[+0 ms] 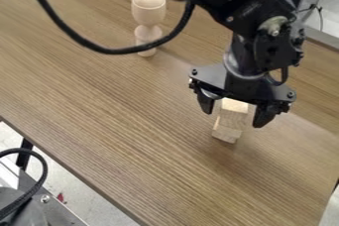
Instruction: Move the cup with ball in the middle of the table
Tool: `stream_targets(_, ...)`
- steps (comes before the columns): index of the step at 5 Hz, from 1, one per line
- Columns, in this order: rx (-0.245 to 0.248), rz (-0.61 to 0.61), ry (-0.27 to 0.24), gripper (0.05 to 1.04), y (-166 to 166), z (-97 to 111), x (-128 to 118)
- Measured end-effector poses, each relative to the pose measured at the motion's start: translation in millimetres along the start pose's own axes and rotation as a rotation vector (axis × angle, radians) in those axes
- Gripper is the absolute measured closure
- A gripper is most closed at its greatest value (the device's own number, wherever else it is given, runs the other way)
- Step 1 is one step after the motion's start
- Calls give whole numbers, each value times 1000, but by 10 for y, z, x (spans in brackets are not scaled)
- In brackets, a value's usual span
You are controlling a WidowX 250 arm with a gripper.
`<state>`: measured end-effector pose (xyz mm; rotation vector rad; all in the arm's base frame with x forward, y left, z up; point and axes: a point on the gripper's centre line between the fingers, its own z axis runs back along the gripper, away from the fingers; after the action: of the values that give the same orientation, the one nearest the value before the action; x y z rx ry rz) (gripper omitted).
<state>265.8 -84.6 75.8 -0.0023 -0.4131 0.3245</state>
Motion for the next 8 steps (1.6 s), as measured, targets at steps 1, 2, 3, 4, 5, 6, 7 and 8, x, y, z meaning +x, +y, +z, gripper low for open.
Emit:
stream_targets(1, 14, -3, 20, 88, 22, -45, -53)
stream_targets(2, 8, -14, 28, 88, 28, 73, -31)
stream_targets(3, -18, -17, 13, 88, 30, 232, 82)
stream_targets(4, -63, -4, 2, 89, 12, 412, 175)
stream_targets(5, -63, 43, 29, 88, 61, 551, 357)
stream_targets(6, 3, 115, 53, 88, 217, 570, 596)
stream_targets(7, 40, 237, 75, 88, 472, 551, 870)
stream_targets(8, 77, 324, 76, 88, 719, 482, 1063)
